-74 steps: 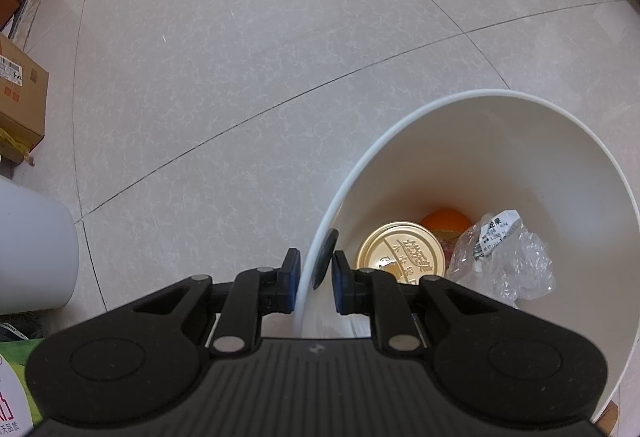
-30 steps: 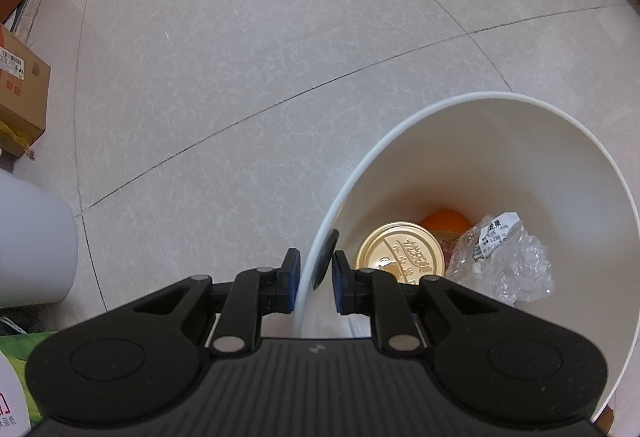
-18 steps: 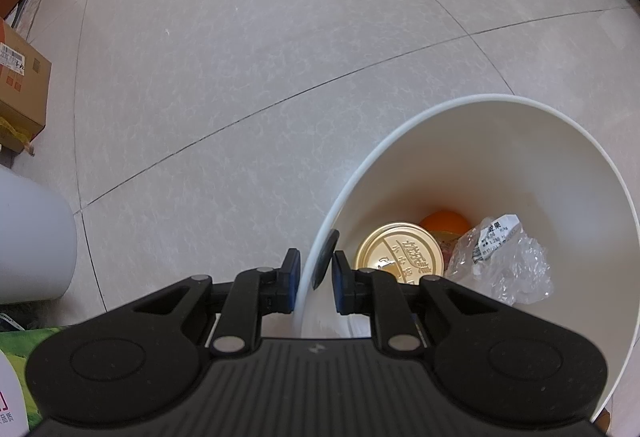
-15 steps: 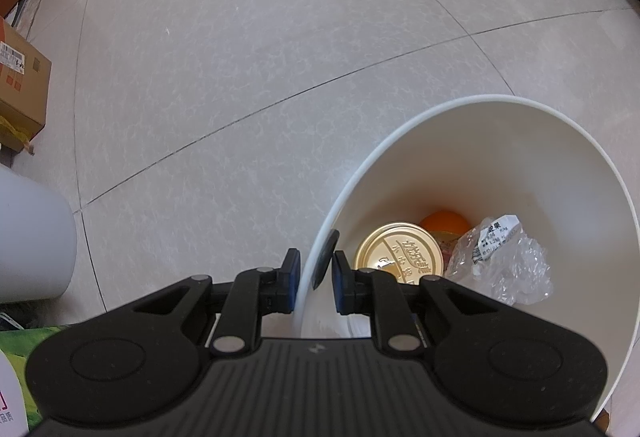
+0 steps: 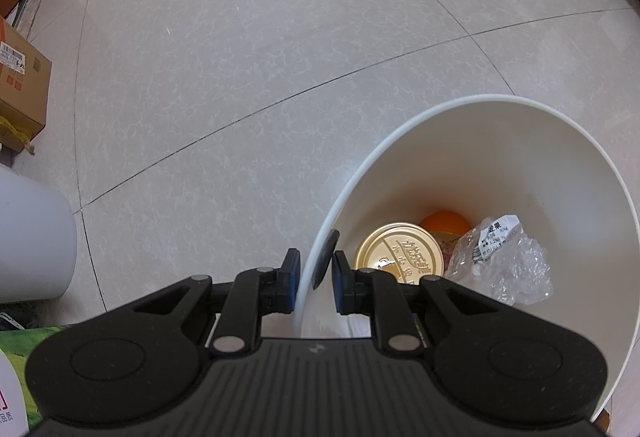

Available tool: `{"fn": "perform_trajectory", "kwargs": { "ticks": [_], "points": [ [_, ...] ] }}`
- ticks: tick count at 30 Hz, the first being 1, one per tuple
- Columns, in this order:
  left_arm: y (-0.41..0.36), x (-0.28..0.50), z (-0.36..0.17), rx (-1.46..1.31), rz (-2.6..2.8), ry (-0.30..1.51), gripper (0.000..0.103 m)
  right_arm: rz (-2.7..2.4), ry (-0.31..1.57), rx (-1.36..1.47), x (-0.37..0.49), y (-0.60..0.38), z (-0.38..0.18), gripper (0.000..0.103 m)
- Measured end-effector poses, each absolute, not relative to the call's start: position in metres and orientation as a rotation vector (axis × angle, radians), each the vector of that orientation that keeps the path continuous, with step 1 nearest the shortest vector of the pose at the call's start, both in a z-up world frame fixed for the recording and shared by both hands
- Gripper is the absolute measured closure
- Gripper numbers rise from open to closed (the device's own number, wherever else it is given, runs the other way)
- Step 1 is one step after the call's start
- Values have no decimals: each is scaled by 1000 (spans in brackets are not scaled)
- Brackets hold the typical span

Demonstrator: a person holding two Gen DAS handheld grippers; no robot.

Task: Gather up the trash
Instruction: 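Carry the orange over the white bin and open the right tool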

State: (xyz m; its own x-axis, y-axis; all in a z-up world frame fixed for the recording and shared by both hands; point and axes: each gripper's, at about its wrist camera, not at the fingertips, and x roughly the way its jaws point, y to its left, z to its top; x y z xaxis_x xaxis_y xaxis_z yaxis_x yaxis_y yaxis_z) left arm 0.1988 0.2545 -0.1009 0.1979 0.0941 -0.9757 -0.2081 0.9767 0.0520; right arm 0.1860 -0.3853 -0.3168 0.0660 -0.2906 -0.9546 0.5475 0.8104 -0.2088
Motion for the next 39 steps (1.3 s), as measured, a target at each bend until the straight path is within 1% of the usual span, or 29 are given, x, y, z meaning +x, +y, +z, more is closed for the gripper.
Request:
{"fn": "perform_trajectory", "kwargs": {
  "ticks": [5,14,20,30,39],
  "points": [
    [255,199,-101,-100,211,1355,88,-643,1375,223,188,-381,-319,25],
    [256,199,-102,-108,212,1357,88,-615,1408,100,192,-355,-307,26],
    [256,198,-102,-101,210,1354,88,-518,1414,-15,199,-317,-286,26],
    [256,198,-102,-102,210,1355,88,-322,1433,-108,201,-244,-239,26],
    [254,198,-102,-91,209,1351,88,-74,1430,-192,193,-165,-167,26]
  ]
}}
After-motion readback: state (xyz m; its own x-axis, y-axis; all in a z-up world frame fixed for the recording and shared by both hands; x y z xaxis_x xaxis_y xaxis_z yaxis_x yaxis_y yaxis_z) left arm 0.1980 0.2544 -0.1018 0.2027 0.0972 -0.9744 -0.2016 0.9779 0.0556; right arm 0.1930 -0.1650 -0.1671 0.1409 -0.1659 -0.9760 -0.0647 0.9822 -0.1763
